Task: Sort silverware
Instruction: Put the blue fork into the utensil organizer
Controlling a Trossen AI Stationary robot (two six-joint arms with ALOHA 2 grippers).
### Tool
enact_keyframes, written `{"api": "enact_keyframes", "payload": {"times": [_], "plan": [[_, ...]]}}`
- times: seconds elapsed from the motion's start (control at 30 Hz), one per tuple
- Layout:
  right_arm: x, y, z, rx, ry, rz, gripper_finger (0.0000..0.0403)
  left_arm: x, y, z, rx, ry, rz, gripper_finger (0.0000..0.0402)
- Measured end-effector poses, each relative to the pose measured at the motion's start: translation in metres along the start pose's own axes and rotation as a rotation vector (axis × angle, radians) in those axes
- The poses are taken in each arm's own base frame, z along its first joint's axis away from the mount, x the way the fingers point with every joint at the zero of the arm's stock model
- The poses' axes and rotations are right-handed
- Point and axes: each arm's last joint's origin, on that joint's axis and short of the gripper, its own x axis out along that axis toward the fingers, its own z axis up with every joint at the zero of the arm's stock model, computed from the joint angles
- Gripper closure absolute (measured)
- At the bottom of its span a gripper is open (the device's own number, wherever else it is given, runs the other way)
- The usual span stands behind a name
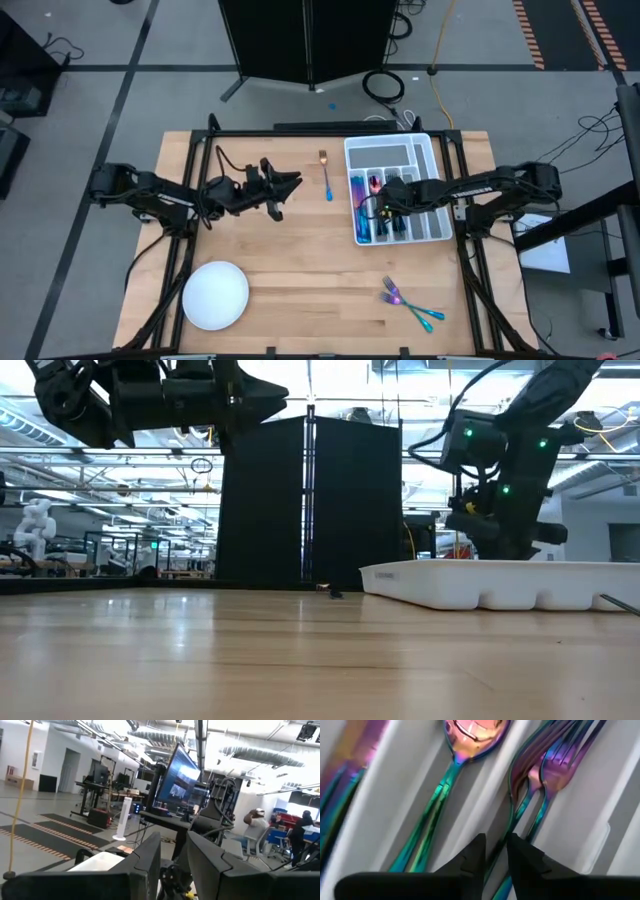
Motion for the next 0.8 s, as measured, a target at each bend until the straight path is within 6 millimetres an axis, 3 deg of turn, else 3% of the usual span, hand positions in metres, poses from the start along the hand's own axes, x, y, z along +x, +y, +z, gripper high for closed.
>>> {"api": "enact_keyframes", "payload": {"times": [0.37,0.8], "plan": [[0.0094,0.0019,-0.0020,0.002,0.020,-0.031,0.0339,0.0000,0.0002,-0.0013,0.002,0.013,0.003,0.0307],[0.0060,0.0015,-0.0010,0.037,0.012,-0.013,0.0394,0.0000,0.0003,-0.0016,0.001,0.016,0.003,0.0307]]}}
